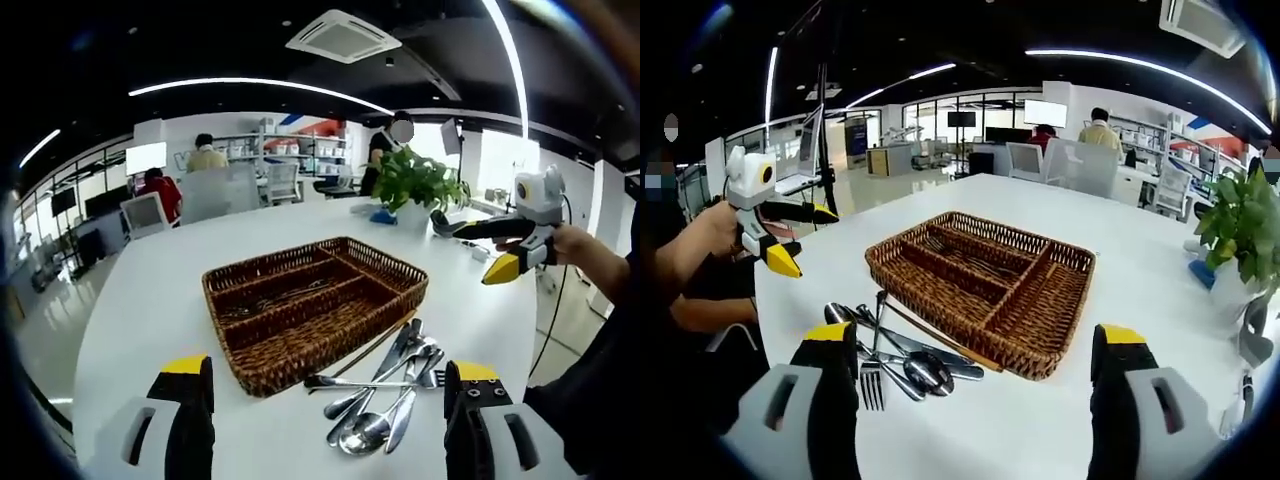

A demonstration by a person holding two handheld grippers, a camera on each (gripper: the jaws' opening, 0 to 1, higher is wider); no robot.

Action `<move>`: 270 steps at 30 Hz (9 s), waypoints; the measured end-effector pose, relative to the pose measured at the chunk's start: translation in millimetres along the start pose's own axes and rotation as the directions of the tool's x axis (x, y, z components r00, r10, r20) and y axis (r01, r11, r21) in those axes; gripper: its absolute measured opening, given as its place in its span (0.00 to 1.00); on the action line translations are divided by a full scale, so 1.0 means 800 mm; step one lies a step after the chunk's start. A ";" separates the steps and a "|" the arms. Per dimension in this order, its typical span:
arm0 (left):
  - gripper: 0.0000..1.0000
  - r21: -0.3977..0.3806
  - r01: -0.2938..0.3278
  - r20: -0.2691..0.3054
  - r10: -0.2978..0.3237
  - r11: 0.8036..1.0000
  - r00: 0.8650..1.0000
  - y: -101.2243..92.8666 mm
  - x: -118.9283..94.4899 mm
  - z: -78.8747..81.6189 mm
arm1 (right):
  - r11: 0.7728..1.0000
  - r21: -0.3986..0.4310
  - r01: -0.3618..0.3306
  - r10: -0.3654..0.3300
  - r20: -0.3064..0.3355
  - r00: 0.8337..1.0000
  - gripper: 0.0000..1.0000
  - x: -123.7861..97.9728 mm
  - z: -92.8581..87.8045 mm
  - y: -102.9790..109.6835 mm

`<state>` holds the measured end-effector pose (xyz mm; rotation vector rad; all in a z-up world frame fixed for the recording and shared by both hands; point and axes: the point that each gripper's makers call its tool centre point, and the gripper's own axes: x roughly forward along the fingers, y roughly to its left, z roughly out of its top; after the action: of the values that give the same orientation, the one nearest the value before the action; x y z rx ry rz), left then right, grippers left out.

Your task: Arrange the knives, forks, and spoons in their matching storage slots by inserting each utensil handle-first until every utensil is classified and aligned in the correct compartment

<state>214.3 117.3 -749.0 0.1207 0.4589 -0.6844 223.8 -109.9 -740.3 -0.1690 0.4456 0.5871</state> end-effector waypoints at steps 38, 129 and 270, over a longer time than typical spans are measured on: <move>1.00 0.025 0.026 -0.048 -0.025 0.999 0.999 -0.012 0.011 -0.005 | 1.000 0.011 -0.001 0.001 -0.014 1.000 0.99 -0.005 -0.008 0.012; 0.92 0.034 0.109 -0.112 -0.105 0.993 0.988 -0.029 0.007 -0.050 | 0.966 -0.164 -0.198 0.175 -0.143 0.974 0.25 0.085 -0.128 0.153; 0.01 0.711 0.605 -0.528 -0.295 0.359 0.796 -0.113 0.089 -0.057 | 0.961 -0.245 -0.129 0.123 -0.038 0.992 0.00 0.034 -0.048 0.120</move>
<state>188.9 17.4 -817.9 1.1407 0.4119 -1.4558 175.9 -27.7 -789.4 -0.3875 0.4056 0.7668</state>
